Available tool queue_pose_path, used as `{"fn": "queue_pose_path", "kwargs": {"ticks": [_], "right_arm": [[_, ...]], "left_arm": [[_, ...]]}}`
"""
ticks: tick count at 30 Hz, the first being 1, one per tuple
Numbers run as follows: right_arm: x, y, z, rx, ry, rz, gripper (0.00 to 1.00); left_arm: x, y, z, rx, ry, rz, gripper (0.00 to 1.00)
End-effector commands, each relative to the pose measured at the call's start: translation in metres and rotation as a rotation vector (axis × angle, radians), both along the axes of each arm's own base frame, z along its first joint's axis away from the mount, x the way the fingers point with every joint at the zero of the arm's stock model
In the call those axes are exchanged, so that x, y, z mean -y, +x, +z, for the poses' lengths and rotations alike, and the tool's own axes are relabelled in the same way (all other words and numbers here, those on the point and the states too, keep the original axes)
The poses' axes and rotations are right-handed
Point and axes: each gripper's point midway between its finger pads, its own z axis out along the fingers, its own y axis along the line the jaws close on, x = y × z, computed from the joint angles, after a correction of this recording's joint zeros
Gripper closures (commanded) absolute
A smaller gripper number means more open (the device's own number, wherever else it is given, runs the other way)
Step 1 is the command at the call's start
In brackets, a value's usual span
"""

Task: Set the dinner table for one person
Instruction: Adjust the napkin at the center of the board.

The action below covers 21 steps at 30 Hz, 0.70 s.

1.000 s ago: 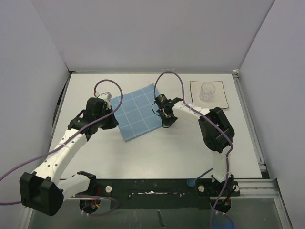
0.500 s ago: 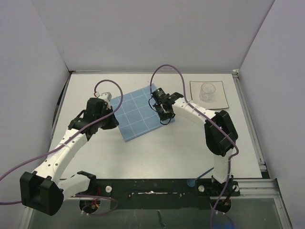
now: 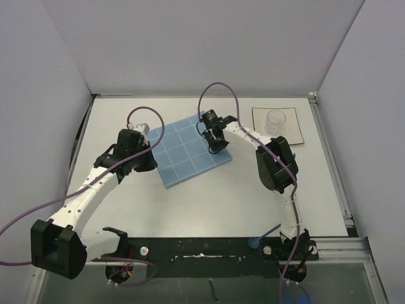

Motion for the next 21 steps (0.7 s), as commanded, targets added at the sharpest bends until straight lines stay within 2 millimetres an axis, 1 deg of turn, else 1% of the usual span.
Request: {"fn": "queue_pose_path", "kwargs": {"ticks": [1,3,6,8,11,13,16,18,21], "right_arm": [[0.016,0.013,0.003,0.007,0.012,-0.048,1.0],[0.027,0.001,-0.003,-0.014,0.0,-0.08,1.0],[0.037,-0.019,-0.006,-0.022,-0.007,-0.103,1.0],[0.043,-0.03,-0.014,-0.039,-0.016,-0.119,1.0],[0.052,-0.046,-0.032,-0.08,-0.035,-0.144,1.0],[0.053,-0.056,-0.041,-0.101,-0.036,-0.15,1.0],[0.049,-0.074,-0.05,-0.133,-0.05,-0.154,1.0],[0.045,-0.088,-0.05,-0.147,-0.056,-0.159,1.0],[0.042,-0.116,-0.049,-0.157,-0.094,-0.156,1.0]], "left_arm": [[0.001,0.017,0.014,0.062,-0.002,-0.005,1.0],[0.001,0.018,0.013,0.064,0.0,-0.004,1.0],[0.003,0.022,0.012,0.063,-0.005,-0.013,1.0],[0.007,0.025,0.011,0.062,-0.019,-0.025,1.0],[0.012,0.026,0.016,0.074,-0.043,-0.036,1.0],[0.012,0.024,0.023,0.088,-0.048,-0.038,1.0],[0.004,0.02,0.031,0.111,-0.029,-0.026,1.0],[-0.001,0.018,0.033,0.12,-0.014,-0.021,1.0],[-0.005,0.018,0.033,0.124,-0.008,-0.015,1.0]]}}
